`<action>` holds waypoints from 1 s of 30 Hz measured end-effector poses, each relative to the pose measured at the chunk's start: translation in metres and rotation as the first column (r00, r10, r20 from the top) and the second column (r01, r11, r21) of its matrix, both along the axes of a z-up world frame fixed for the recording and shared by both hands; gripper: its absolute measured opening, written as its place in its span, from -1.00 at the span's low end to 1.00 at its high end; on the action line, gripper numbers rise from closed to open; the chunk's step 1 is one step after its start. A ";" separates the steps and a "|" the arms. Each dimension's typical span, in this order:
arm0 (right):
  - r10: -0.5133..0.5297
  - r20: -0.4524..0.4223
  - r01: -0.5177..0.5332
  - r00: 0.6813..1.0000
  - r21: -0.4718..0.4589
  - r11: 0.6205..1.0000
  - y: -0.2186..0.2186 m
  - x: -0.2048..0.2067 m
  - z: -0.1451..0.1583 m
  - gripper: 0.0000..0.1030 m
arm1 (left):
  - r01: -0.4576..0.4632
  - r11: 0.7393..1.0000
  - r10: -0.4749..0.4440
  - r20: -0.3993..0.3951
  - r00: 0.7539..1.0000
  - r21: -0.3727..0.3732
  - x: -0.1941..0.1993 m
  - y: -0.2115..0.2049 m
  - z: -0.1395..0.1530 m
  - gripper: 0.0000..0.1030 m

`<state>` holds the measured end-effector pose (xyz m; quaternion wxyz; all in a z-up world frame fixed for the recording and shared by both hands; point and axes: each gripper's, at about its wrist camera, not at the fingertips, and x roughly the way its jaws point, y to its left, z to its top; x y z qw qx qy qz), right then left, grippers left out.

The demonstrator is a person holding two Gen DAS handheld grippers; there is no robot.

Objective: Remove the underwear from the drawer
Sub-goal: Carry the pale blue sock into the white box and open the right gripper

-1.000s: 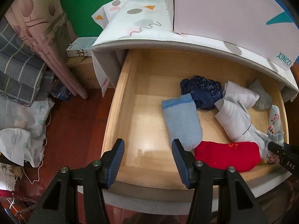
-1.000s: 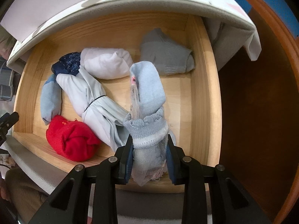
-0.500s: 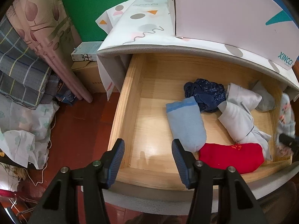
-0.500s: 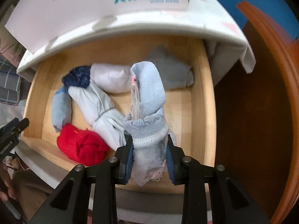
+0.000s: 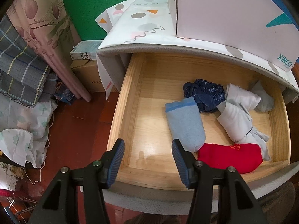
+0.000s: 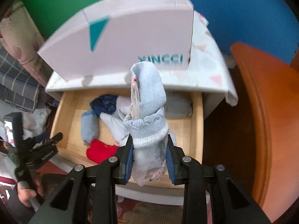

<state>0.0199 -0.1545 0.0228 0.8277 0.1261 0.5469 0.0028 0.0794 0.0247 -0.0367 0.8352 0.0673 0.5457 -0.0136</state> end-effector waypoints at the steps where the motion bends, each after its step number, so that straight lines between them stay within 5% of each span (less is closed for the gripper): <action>1: 0.001 0.015 -0.001 1.000 0.001 1.000 -0.001 0.000 0.008 -0.45 | 0.001 1.000 -0.001 0.001 1.000 -0.001 0.000 0.000 0.000 0.04; 15: 0.012 0.200 -0.004 0.980 -0.037 0.999 -0.004 0.045 0.107 -0.45 | -0.007 1.000 0.007 0.013 1.000 -0.024 0.000 0.001 0.001 0.04; 21: 0.007 0.194 0.009 0.981 -0.084 0.996 -0.011 0.098 0.112 -0.45 | -0.006 1.000 0.007 0.013 1.000 -0.030 0.000 0.001 0.001 0.04; 30: -0.008 0.107 0.023 0.994 -0.135 0.991 -0.016 0.165 0.082 -0.45 | -0.011 0.999 0.012 0.012 1.000 -0.033 0.002 0.001 0.000 0.04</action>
